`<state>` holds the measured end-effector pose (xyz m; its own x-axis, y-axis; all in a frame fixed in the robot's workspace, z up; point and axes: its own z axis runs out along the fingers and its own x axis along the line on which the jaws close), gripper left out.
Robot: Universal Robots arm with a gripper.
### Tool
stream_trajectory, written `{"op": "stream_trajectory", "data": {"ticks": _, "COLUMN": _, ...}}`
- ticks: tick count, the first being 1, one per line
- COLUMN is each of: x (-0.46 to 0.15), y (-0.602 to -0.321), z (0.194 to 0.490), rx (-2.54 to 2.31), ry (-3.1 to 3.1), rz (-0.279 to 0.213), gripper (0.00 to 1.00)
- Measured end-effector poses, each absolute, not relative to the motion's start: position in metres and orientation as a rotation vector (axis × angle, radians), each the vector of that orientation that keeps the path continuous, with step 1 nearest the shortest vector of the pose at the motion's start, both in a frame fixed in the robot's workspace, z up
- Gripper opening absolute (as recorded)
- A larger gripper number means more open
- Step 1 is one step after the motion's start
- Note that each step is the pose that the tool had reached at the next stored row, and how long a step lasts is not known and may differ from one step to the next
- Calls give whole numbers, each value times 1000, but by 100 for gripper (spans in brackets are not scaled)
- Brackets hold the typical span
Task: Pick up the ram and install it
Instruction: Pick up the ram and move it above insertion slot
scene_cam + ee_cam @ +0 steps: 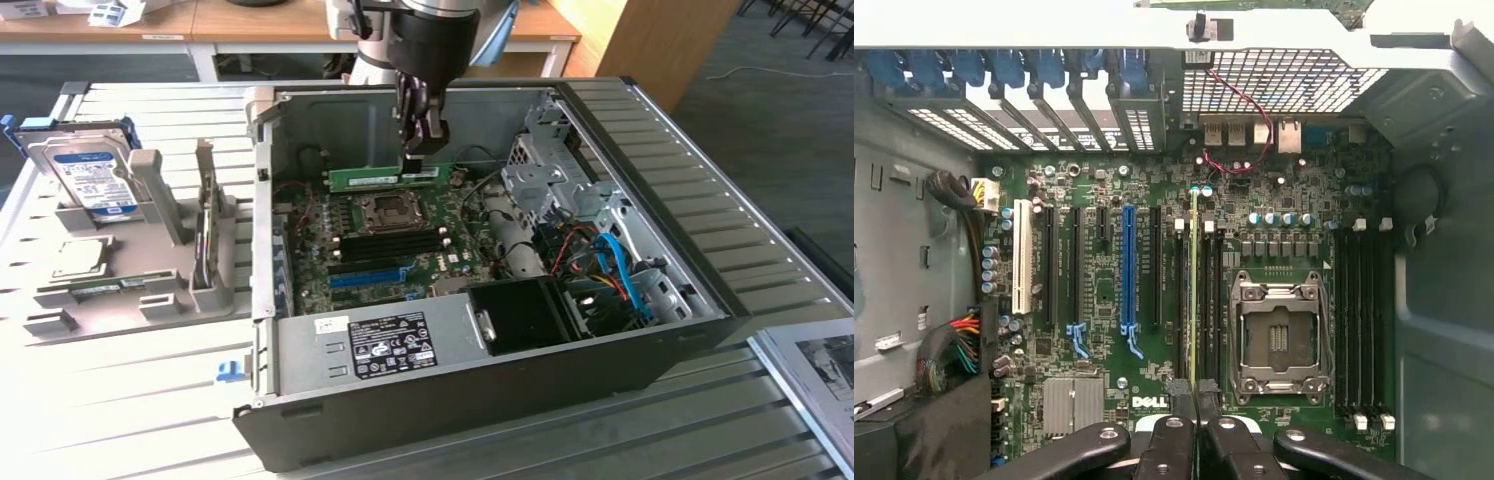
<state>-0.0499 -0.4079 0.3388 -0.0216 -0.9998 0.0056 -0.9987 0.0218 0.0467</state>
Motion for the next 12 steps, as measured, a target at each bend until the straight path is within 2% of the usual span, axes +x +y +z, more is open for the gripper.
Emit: {"op": "stream_trajectory", "data": {"ticks": 12, "x": -44, "y": -408, "z": 342, "rx": 2163, "ry": -2210, "rz": -64, "gripper": 12}}
